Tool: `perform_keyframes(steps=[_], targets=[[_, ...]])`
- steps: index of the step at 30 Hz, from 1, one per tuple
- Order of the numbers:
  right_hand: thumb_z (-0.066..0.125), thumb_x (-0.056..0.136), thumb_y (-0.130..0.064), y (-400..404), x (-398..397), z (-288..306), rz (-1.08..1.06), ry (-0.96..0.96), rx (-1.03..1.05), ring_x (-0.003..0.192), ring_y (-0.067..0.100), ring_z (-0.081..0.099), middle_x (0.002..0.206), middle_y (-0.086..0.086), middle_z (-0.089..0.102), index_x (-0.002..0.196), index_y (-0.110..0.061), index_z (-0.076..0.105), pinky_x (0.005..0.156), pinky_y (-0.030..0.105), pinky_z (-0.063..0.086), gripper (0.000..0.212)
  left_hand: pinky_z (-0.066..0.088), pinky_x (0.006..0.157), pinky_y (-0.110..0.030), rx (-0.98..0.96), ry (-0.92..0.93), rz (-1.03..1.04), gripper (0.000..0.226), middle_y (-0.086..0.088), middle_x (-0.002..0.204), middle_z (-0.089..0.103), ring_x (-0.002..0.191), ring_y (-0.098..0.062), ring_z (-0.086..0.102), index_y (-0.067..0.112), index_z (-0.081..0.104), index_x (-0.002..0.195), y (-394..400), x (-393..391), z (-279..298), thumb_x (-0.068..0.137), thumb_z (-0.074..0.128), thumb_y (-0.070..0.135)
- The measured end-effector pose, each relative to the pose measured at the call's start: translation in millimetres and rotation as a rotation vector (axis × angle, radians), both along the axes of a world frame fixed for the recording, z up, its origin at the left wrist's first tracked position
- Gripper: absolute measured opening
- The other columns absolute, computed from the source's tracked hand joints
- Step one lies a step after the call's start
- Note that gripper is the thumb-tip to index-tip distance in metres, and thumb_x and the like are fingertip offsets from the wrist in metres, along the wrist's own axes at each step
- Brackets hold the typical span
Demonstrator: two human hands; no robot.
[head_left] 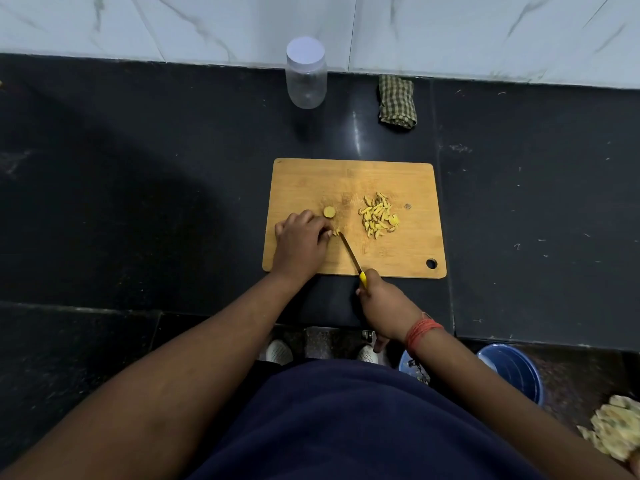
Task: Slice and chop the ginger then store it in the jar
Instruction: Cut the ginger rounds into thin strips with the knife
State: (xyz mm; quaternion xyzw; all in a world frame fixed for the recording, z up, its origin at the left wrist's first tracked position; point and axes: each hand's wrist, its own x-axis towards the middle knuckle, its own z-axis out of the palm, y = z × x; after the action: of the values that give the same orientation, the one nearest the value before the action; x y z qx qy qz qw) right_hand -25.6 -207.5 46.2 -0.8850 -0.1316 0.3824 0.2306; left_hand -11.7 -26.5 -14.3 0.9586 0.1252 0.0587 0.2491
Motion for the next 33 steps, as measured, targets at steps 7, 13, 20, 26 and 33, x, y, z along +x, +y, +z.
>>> perform_keyframes(steps=[7, 13, 20, 26, 33], targets=[[0.034, 0.103, -0.014, -1.1, 4.7, 0.4, -0.086, -0.023, -0.022, 0.061, 0.018, 0.048, 0.082, 0.008, 0.051, 0.133, -0.01, 0.034, 0.044, 0.027, 0.034, 0.03, 0.036, 0.095, -0.041, -0.068, -0.015, 0.0, 0.014, 0.006, 0.106, 0.062, 0.105, -0.018, 0.055, 0.023, 0.068, 0.104, 5.9, 0.4, 2.4, 0.096, 0.057, 0.023], [0.036, 0.104, -0.018, 6.8, 1.9, -3.4, 0.027, -0.017, 0.006, 0.075, 0.025, 0.05, 0.094, 0.017, 0.06, 0.139, -0.007, 0.032, 0.064, 0.03, 0.035, 0.037, 0.036, 0.096, -0.043, -0.029, -0.038, 0.048, 0.025, 0.003, 0.116, 0.058, 0.111, -0.02, 0.052, 0.023, 0.064, 0.119, 5.8, 9.6, 5.7, 0.096, 0.055, 0.019], [0.034, 0.104, -0.015, -3.0, 15.0, 1.3, -0.146, 0.009, 0.017, 0.058, 0.019, 0.053, 0.078, 0.007, 0.052, 0.13, -0.01, 0.036, 0.035, 0.022, 0.034, 0.026, 0.033, 0.101, -0.044, 0.084, 0.097, -0.009, 0.038, 0.001, 0.126, 0.049, 0.121, -0.022, 0.042, 0.029, 0.059, 0.135, 11.0, 29.2, 11.7, 0.097, 0.057, 0.03], [0.034, 0.104, -0.017, -0.9, 16.1, -1.8, -0.116, 0.054, 0.022, 0.062, 0.023, 0.056, 0.086, 0.01, 0.055, 0.13, -0.013, 0.038, 0.046, 0.029, 0.044, 0.027, 0.033, 0.101, -0.041, 0.089, 0.081, 0.004, 0.032, 0.003, 0.125, 0.05, 0.12, -0.019, 0.044, 0.029, 0.062, 0.127, 9.9, 30.5, 11.3, 0.095, 0.059, 0.034], [0.028, 0.102, -0.015, -0.9, 33.3, 6.5, -0.291, 0.12, 0.076, 0.046, 0.035, 0.062, 0.1, 0.019, 0.054, 0.14, -0.019, 0.031, 0.035, 0.03, 0.048, 0.038, 0.033, 0.101, -0.041, 0.076, 0.101, 0.038, 0.034, 0.003, 0.125, 0.049, 0.12, -0.02, 0.044, 0.027, 0.062, 0.119, 6.9, 36.0, 11.6, 0.092, 0.062, 0.047]])
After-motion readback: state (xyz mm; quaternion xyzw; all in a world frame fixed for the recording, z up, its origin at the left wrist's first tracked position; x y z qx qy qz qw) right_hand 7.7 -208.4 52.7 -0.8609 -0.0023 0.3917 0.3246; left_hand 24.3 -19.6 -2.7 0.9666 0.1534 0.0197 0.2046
